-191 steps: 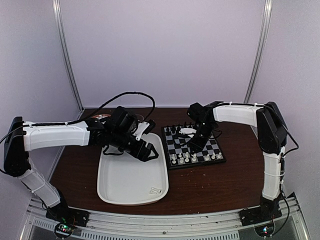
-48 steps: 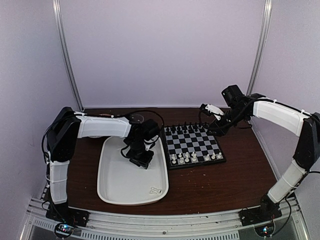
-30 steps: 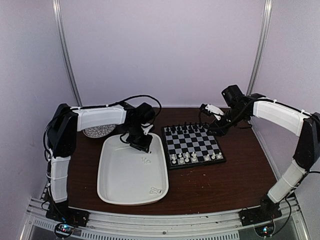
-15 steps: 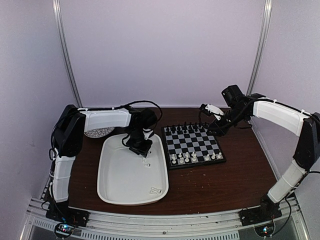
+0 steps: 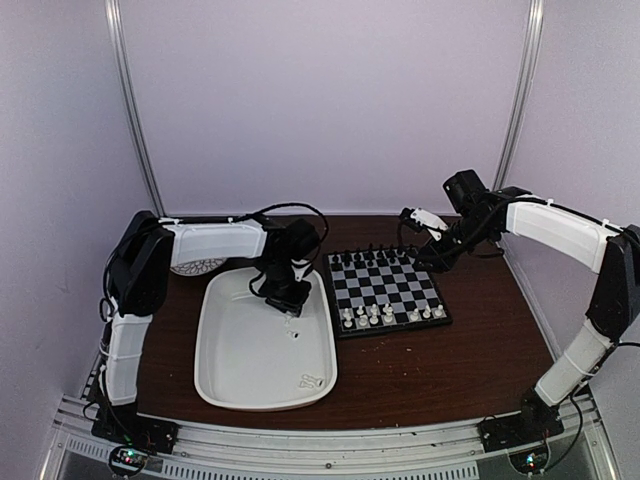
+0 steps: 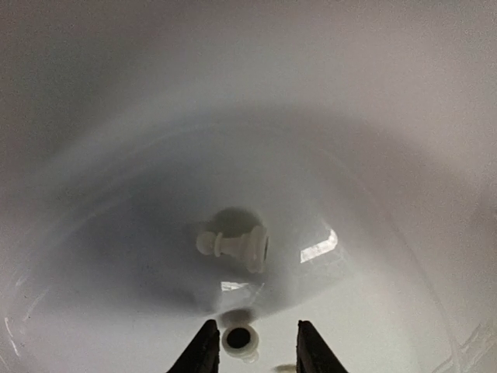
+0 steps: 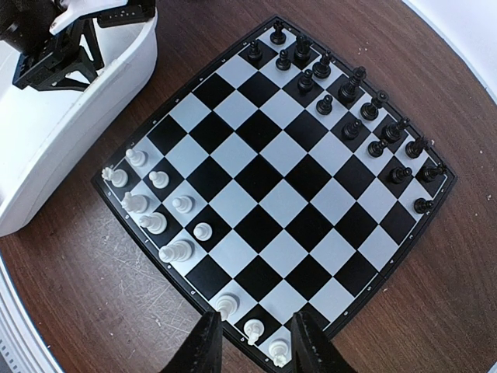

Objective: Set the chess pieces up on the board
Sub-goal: Pick up the storage box, then pass from the left arm to the right

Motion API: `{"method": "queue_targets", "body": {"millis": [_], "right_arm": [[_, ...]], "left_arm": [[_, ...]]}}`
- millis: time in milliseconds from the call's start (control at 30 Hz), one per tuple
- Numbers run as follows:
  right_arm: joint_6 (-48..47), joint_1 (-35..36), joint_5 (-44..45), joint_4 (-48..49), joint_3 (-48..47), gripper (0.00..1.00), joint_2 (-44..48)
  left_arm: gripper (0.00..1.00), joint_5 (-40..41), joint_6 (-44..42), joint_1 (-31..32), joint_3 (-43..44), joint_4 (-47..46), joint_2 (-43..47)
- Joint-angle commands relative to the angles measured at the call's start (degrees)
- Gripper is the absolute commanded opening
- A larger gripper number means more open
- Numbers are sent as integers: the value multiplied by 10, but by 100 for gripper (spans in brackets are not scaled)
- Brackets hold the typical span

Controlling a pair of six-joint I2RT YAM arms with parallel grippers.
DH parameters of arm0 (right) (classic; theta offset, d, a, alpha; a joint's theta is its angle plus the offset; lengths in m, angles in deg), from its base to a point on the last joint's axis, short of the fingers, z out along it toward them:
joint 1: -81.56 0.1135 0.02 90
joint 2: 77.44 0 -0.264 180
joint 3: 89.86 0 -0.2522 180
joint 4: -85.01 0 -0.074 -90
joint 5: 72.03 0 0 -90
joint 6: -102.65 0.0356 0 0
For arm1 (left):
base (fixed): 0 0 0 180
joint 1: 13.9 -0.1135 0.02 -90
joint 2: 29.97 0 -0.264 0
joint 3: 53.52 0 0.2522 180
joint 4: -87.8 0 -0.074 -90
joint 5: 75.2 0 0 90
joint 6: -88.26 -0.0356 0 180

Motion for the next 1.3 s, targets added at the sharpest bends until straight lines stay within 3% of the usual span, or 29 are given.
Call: {"method": "queue_targets", "body": {"millis": [0, 167, 667, 800, 1067, 1267], "right_arm": [[-6, -4, -1, -6, -3, 34, -5], [-6, -4, -3, -5, -3, 34, -6], [-6, -3, -3, -8, -5, 34, -2], [-6, -4, -10, -14, -13, 34, 6], [19, 4, -115, -59, -86, 34, 2], [87, 76, -123, -37, -151, 37, -20]], "left_arm": [[35, 4, 31, 14, -50, -5, 4], [33, 50, 46, 13, -121, -86, 36], [16, 28, 46, 14, -130, -103, 50], [9, 30, 45, 14, -136, -131, 108], [6, 32, 48, 13, -173, -217, 241], [6, 24, 103, 13, -198, -315, 315]]}}
